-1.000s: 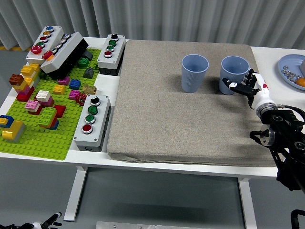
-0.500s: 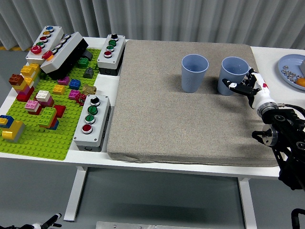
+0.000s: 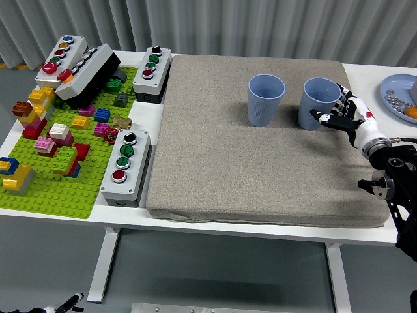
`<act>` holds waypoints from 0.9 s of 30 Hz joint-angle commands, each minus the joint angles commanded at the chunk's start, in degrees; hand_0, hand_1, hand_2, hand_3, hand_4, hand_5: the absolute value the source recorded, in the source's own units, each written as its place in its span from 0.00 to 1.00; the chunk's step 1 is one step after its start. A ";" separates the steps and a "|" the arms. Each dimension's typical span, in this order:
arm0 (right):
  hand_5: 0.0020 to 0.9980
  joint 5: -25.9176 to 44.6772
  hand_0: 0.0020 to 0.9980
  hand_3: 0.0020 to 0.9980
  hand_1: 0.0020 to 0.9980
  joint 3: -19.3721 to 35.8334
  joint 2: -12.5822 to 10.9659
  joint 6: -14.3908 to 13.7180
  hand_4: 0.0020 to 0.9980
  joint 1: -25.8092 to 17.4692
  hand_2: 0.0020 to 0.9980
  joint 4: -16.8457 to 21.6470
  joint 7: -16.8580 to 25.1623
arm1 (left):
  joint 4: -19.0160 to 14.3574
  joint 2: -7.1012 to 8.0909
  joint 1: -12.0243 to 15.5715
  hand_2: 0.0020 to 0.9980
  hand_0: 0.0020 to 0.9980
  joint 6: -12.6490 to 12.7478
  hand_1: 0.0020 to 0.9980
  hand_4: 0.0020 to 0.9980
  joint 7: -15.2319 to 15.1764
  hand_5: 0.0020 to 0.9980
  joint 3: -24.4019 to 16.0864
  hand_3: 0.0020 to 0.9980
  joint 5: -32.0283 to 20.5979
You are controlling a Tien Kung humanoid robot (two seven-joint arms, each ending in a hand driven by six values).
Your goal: Pick cup pour cup place
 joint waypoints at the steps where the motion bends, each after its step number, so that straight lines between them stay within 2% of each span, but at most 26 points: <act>1: 0.15 -0.01 1.00 1.00 0.97 -0.30 -0.78 0.37 0.81 -0.71 1.00 1.25 -0.39 | 0.00 0.00 0.04 0.91 0.85 0.01 0.84 0.61 0.00 1.00 -0.15 0.79 0.05; 4: 0.15 0.15 1.00 1.00 0.97 -0.62 -2.00 0.75 0.82 -2.04 1.00 3.21 -0.81 | 0.00 -0.01 0.11 0.91 0.85 0.02 0.84 0.61 0.02 1.00 -0.35 0.80 0.02; 8: 0.15 1.25 1.00 1.00 0.97 -1.23 -4.89 1.13 0.82 -6.15 1.00 8.55 -1.40 | 0.00 -0.05 0.45 0.91 0.85 0.06 0.84 0.61 0.08 1.00 -1.11 0.80 0.58; 15: 0.15 0.99 1.00 1.00 0.97 -0.80 -7.55 0.79 0.81 -10.07 1.00 15.62 -1.69 | 0.00 -0.02 0.74 0.91 0.85 -0.02 0.84 0.61 0.17 1.00 -1.79 0.80 1.21; 21: 0.16 1.17 1.00 1.00 0.97 -0.12 -7.58 0.46 0.81 -10.01 1.00 17.06 -1.61 | 0.00 0.01 0.71 0.90 0.85 -0.07 0.84 0.61 0.20 1.00 -1.81 0.80 1.37; 24: 0.16 1.38 1.00 1.00 0.96 1.34 -7.67 -0.83 0.82 -8.45 1.00 17.42 -1.44 | 0.00 0.03 0.65 0.90 0.85 0.01 0.84 0.62 0.07 1.00 -1.75 0.80 1.13; 27: 0.16 1.55 1.00 1.00 0.96 2.38 -9.31 -1.06 0.82 -6.10 1.00 18.10 -1.61 | 0.00 0.19 0.74 0.90 0.85 0.16 0.84 0.62 -0.08 1.00 -1.69 0.80 0.82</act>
